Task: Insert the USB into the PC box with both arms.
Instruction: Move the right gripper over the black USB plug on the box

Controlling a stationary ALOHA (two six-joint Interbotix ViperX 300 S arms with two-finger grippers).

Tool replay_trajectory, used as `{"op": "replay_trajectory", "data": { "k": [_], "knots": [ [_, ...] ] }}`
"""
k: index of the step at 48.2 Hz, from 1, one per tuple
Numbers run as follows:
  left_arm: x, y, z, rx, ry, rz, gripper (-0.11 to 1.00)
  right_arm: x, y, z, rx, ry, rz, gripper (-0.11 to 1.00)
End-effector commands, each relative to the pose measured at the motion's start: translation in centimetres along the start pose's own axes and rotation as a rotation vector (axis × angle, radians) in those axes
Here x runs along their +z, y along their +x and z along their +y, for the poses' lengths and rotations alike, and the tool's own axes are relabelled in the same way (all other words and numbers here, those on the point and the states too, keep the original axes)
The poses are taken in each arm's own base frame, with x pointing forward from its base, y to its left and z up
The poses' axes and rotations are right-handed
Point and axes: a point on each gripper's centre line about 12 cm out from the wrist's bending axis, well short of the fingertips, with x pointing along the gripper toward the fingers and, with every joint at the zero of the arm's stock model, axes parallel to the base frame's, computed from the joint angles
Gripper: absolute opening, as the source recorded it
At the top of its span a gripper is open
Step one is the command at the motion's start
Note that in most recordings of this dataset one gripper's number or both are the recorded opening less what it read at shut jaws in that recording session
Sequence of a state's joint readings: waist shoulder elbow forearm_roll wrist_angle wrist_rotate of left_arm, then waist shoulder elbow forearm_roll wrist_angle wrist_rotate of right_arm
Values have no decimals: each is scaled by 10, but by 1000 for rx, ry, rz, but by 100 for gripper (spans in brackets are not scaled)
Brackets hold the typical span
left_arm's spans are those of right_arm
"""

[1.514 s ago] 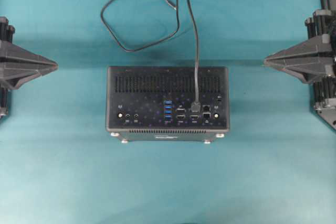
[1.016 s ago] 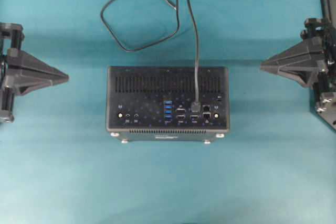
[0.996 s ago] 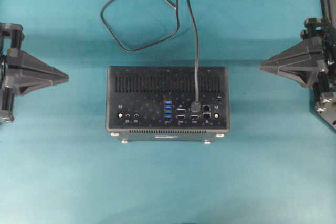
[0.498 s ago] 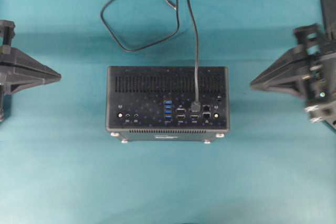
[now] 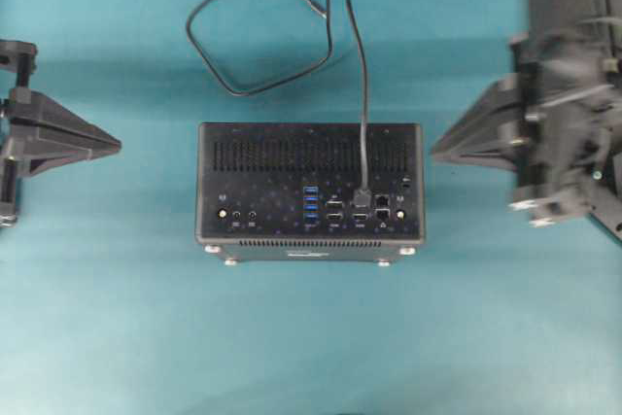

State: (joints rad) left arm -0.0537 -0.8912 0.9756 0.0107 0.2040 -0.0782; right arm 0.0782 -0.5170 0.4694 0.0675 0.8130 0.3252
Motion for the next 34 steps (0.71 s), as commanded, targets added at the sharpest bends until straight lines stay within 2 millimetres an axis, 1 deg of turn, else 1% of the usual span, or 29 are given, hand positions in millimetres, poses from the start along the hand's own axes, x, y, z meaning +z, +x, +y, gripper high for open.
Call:
{"op": "replay_trajectory", "data": {
  "k": [1, 5, 8, 13, 15, 18, 20, 27, 34],
  "knots": [
    [11, -1, -1, -1, 1, -28, 0, 10, -2, 7, -3, -3, 29, 12],
    [10, -1, -1, -1, 1, -26, 0, 11, 2, 8, -15, -5, 65, 21],
    [9, 0, -1, -1, 1, -21, 0, 13, 3, 9, -17, -6, 65, 32],
    [7, 0, 0, -1, 1, -18, 0, 15, 6, 9, -12, -7, 47, 57],
    [7, 0, 0, -1, 1, -18, 0, 18, 7, 10, -7, -7, 32, 70],
    [8, 0, 0, -1, 1, -20, 0, 20, 9, 12, 1, -9, 19, 83],
    [7, 0, 0, -1, 1, -18, 0, 22, 12, 13, 4, -12, 14, 85],
    [8, -1, 0, -1, 1, -23, 0, 23, 26, 15, 2, -15, 30, 83],
    [13, -2, -1, -2, -2, -34, 0, 30, 34, 23, 8, -27, 44, 83]
  ]
}}
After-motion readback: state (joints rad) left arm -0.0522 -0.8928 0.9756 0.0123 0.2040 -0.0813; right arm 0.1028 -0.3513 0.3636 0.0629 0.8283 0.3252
